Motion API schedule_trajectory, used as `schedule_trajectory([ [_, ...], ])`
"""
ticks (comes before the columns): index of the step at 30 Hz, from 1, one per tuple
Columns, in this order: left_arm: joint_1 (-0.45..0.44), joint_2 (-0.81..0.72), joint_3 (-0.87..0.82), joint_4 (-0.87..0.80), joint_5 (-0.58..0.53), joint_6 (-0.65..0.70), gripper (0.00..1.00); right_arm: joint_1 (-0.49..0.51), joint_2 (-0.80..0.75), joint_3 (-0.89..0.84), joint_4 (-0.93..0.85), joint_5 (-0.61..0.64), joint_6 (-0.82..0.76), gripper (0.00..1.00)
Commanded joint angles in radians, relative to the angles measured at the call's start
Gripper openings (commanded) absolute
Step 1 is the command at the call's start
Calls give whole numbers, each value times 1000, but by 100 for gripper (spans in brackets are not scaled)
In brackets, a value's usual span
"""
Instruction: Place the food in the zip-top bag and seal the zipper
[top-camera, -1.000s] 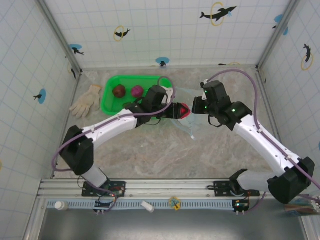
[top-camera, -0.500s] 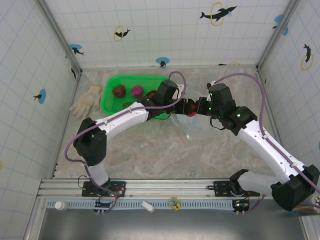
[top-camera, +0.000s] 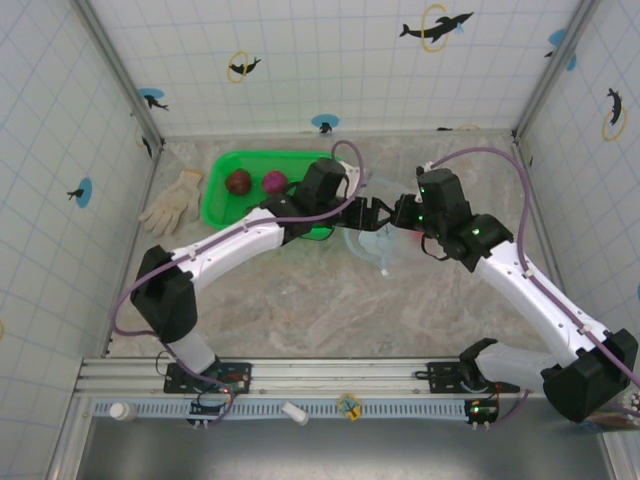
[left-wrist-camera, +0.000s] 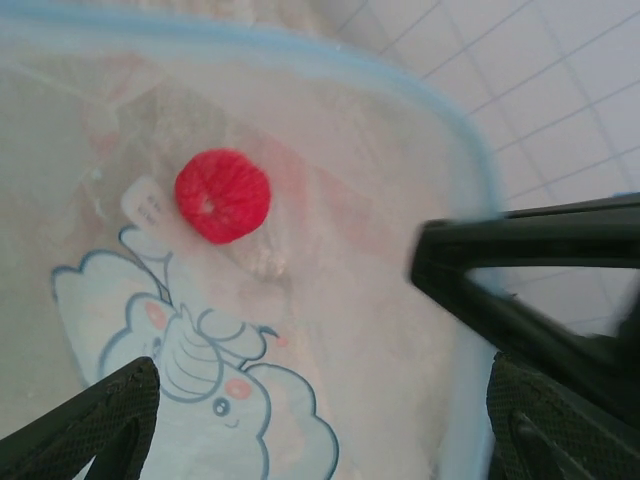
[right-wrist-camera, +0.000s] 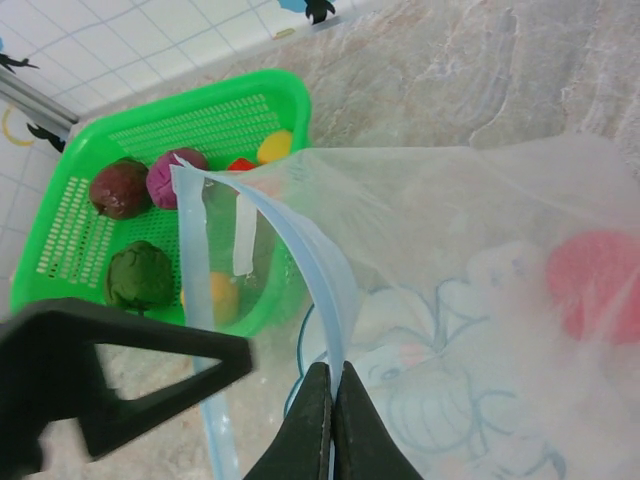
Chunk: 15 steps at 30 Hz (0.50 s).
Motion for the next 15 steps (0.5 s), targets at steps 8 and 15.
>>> schedule_trajectory([
  [8,305,-194,-123,-30,-61,-4,84,-26,-21,-59,-22,56,-66,0],
  [15,425,-45,-34,-189,-319,66,84,-26,18,-57,-20,57,-100,0],
])
